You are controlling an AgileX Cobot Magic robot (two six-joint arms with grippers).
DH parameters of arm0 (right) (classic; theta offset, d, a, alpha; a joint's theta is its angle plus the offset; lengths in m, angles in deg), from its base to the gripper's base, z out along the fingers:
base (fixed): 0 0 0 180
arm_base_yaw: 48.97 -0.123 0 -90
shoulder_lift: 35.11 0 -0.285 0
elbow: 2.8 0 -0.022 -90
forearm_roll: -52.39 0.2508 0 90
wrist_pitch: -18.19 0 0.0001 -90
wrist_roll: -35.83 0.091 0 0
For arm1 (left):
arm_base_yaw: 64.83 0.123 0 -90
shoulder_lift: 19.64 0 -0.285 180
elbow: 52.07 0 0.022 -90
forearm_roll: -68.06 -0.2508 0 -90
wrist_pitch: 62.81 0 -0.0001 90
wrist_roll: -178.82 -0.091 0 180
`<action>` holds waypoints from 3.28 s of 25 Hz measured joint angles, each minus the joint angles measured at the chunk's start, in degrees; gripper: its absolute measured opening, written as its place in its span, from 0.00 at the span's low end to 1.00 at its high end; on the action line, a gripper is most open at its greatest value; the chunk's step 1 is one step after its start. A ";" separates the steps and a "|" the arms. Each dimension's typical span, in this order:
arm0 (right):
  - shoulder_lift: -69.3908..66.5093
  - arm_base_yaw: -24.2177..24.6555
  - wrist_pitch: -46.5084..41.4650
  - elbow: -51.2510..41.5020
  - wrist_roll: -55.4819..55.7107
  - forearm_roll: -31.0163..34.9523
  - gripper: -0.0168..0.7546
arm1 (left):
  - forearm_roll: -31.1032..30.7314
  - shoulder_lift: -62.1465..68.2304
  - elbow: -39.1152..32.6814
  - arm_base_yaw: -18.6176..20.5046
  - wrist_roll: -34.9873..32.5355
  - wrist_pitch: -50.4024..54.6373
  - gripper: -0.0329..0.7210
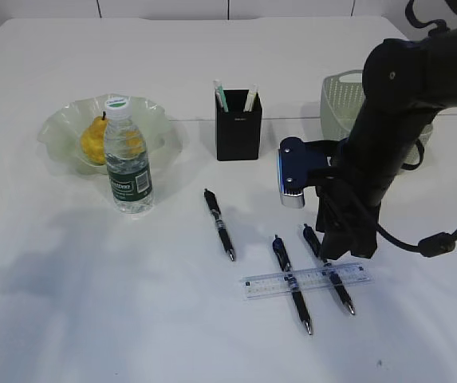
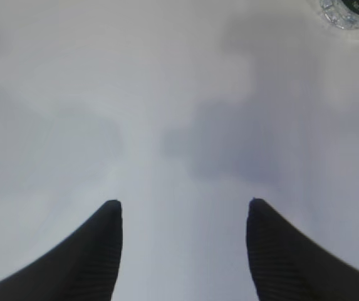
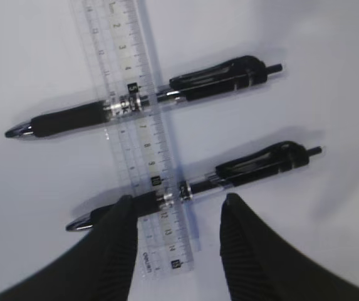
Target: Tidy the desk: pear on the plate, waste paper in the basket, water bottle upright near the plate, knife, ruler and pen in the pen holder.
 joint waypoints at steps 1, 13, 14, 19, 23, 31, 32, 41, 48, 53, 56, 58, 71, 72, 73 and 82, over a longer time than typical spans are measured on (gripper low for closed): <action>-0.26 0.00 0.56 0.00 -0.94 0.49 0.45 | 0.00 0.00 0.00 0.00 0.00 -0.02 0.63; -0.68 0.00 2.16 -0.11 -6.98 2.88 0.45 | 0.00 0.00 0.00 0.00 0.00 -0.71 0.63; -0.68 0.00 2.16 -0.11 -7.13 2.88 0.45 | 0.00 0.00 0.00 0.00 0.00 -0.76 0.63; -0.68 0.00 2.21 -0.11 -7.26 2.78 0.46 | 0.00 0.00 0.00 0.00 0.00 -0.89 0.63; -0.68 0.00 3.90 -1.77 -7.53 2.78 0.46 | 0.00 0.00 0.00 0.00 0.00 -0.97 0.63; -0.68 0.00 7.26 -5.36 -8.67 1.38 0.46 | 0.00 0.00 0.00 0.00 0.00 -0.97 0.63; -0.68 0.00 7.93 -5.36 -8.67 1.38 0.46 | 0.00 0.00 0.00 0.00 0.00 -0.97 0.63; -1.23 -0.21 8.16 -5.40 -9.39 2.61 0.45 | 0.00 0.00 0.00 0.00 0.00 -1.36 0.63; -2.89 -2.64 9.39 -5.40 -9.61 1.93 0.46 | -0.44 0.00 0.00 0.00 0.00 -1.75 0.63; -3.50 -2.98 9.75 -5.40 -9.61 1.46 0.46 | -0.64 0.00 0.00 0.00 0.00 -1.84 0.63; -3.50 -2.98 9.75 -5.40 -9.61 1.24 0.46 | -0.64 0.00 0.00 0.00 0.00 -1.84 0.63; -3.50 -3.07 9.75 -5.40 -9.61 1.24 0.46 | -0.64 0.00 0.00 0.00 0.00 -1.84 0.63; -3.01 -3.07 8.40 -5.40 -9.40 1.77 0.53 | -0.64 0.65 0.00 0.00 0.00 -1.96 0.63; -3.01 -3.07 8.40 -5.40 -9.40 1.64 0.54 | -0.64 0.65 0.00 0.00 0.00 -1.96 0.63; -3.01 -3.07 8.12 -5.40 -9.40 1.41 0.54 | -0.64 0.65 0.00 0.00 0.00 -1.96 0.63; -3.01 -3.07 7.96 -5.40 -9.40 0.86 0.54 | -0.64 0.65 0.00 0.00 0.00 -1.96 0.63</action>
